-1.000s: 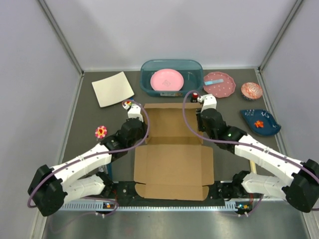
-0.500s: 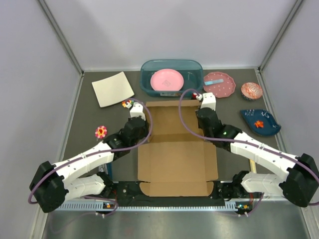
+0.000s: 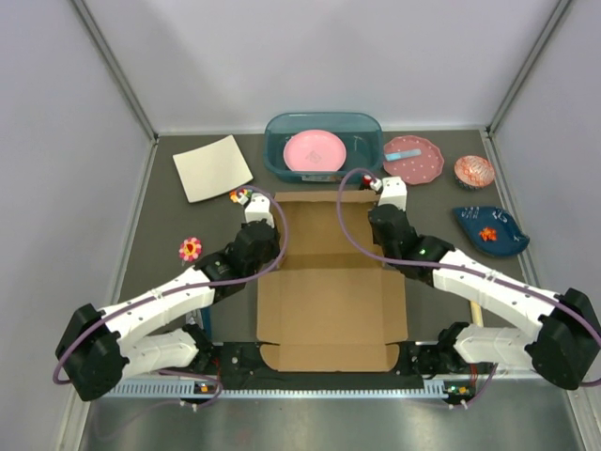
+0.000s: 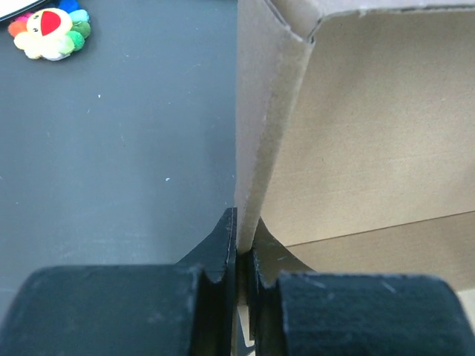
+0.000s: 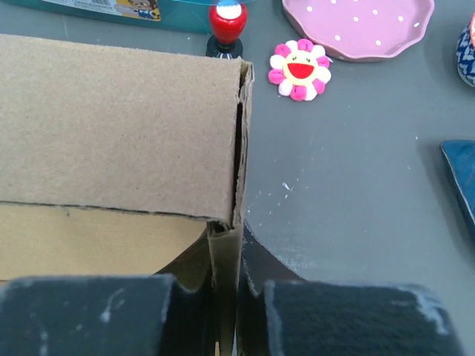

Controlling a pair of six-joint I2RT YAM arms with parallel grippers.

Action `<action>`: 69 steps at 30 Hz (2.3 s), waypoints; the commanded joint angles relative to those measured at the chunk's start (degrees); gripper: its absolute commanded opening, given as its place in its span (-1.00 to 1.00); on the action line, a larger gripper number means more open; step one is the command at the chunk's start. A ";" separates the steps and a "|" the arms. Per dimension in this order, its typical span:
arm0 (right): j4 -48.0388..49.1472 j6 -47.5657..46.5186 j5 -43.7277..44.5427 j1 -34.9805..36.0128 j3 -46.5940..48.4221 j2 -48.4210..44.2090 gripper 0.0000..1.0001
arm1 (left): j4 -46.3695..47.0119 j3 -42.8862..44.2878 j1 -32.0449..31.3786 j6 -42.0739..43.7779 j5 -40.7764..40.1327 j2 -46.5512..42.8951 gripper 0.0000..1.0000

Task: Fold the paper box

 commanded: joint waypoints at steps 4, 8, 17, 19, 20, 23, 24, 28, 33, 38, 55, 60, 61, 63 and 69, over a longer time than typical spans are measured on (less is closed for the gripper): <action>-0.51 0.36 -2.96 0.21 -1.64 -1.39 -0.58 | 5.33 3.60 -0.08 -2.18 -1.56 -0.17 -1.00; -0.33 1.06 -5.68 0.21 -1.55 -3.24 0.19 | 6.82 3.07 0.01 -2.79 -3.75 1.15 -1.00; -0.24 1.68 -9.55 0.20 -0.93 -8.33 0.57 | 12.70 2.19 -0.08 -2.89 -9.03 6.60 -1.00; 0.20 1.33 -10.52 0.21 -0.93 -10.44 0.59 | 13.76 2.10 -0.08 -2.53 -11.57 8.35 -1.00; 0.11 1.15 -11.31 0.21 -1.02 -11.15 0.59 | 14.46 2.01 -0.08 -2.53 -12.45 8.88 -1.00; -0.06 1.24 -13.51 0.21 -1.28 -13.61 0.60 | 20.60 0.35 -0.16 -0.44 -15.71 10.90 -1.00; -0.15 1.50 -13.95 0.21 -1.63 -14.31 0.60 | 26.80 -1.66 -0.17 0.80 -16.15 11.60 -1.00; -0.85 2.47 -15.10 0.29 -3.48 -20.62 0.59 | 40.78 -6.24 -0.69 7.21 -17.47 13.72 -1.00; -1.29 2.73 -14.40 0.21 -7.25 -25.03 0.57 | 59.88 -11.59 -2.80 19.60 -18.26 18.45 -1.00; 0.90 6.76 -13.34 -0.40 -10.77 -31.62 0.52 | 90.83 -14.68 -5.61 37.76 -18.78 26.88 -1.00; 11.09 19.77 -38.45 -24.64 -9.98 -24.79 0.51 | 100.07 -14.24 -10.80 41.42 -29.24 40.35 -1.00; 17.77 20.05 -43.22 -27.66 -11.30 -19.69 0.50 | 100.07 -15.91 -10.89 39.92 -30.04 40.53 -1.00; 18.82 19.70 -44.27 -27.74 -11.48 -18.98 0.50 | 100.07 -16.09 -10.89 39.48 -30.21 40.61 -1.00; 21.89 19.61 -45.24 -27.74 -12.18 -17.22 0.50 | 100.07 -16.44 -10.89 38.87 -30.74 40.88 -1.00; 26.13 19.70 -47.00 -27.74 -12.89 -12.22 0.50 | 100.07 -17.15 -10.89 37.55 -30.48 41.14 -1.00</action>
